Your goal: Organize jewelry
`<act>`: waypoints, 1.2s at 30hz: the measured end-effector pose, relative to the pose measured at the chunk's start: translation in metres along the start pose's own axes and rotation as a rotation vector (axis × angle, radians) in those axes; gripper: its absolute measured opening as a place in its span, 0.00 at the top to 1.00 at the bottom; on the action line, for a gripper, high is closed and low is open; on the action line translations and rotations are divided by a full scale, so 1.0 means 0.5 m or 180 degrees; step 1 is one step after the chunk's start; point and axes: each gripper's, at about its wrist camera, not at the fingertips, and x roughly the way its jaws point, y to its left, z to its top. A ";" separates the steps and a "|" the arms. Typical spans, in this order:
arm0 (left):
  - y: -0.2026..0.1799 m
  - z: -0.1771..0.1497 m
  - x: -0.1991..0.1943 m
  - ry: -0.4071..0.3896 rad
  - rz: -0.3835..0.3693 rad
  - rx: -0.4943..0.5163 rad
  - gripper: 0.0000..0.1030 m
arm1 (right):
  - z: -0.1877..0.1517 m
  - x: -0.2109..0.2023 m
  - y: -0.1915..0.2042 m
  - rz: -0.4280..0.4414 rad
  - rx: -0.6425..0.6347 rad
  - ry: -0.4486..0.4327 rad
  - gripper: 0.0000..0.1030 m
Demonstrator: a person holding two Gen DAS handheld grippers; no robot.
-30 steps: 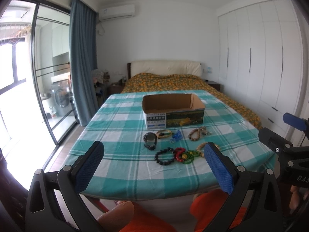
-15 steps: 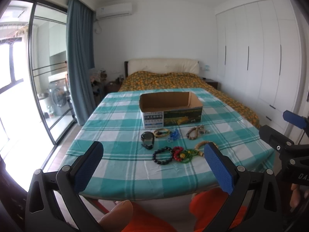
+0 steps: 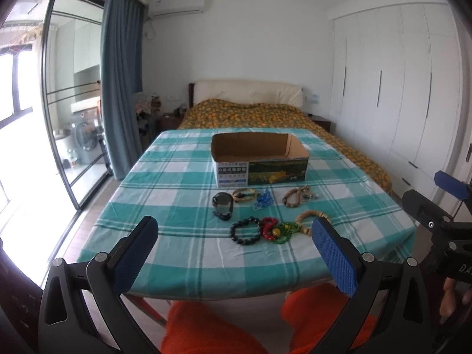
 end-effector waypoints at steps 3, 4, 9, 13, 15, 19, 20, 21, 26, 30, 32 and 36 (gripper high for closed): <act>0.002 -0.003 0.003 0.0036 -0.0021 -0.0015 0.00 | 0.000 0.000 -0.001 0.0004 0.0012 0.0015 0.00; 0.001 -0.004 0.003 0.0046 -0.0018 -0.0009 0.00 | 0.000 0.000 0.000 0.0004 0.0012 0.0018 0.00; -0.007 -0.006 0.004 0.0072 -0.0008 0.0050 0.00 | 0.001 0.000 -0.001 0.0013 0.0000 0.0020 0.00; -0.010 -0.007 0.003 0.0064 0.0012 0.0080 0.00 | -0.001 0.002 0.002 0.0022 -0.0001 0.0035 0.00; -0.010 -0.007 0.003 0.0068 0.0013 0.0082 0.00 | -0.002 0.003 0.003 0.0028 0.0001 0.0043 0.00; -0.011 -0.005 0.006 0.0078 0.0036 0.0108 0.00 | -0.002 0.009 0.006 0.0072 0.0023 0.0078 0.00; -0.012 -0.005 0.007 0.0079 0.0052 0.0117 0.00 | -0.003 0.009 0.007 0.0079 0.0025 0.0082 0.00; -0.011 -0.004 0.008 0.0082 0.0061 0.0122 0.00 | -0.003 0.009 0.007 0.0086 0.0025 0.0084 0.00; -0.012 -0.002 0.014 0.0125 0.0079 0.0131 0.00 | -0.004 0.010 0.005 0.0099 0.0049 0.0084 0.00; -0.012 -0.001 0.027 0.0182 0.0103 0.0139 0.00 | -0.005 0.018 0.000 0.0115 0.0092 0.0109 0.00; -0.012 -0.001 0.030 0.0196 0.0106 0.0146 0.00 | -0.006 0.021 -0.002 0.0122 0.0114 0.0129 0.00; -0.015 -0.003 0.036 0.0223 0.0122 0.0174 0.00 | -0.008 0.031 -0.003 0.0130 0.0131 0.0179 0.00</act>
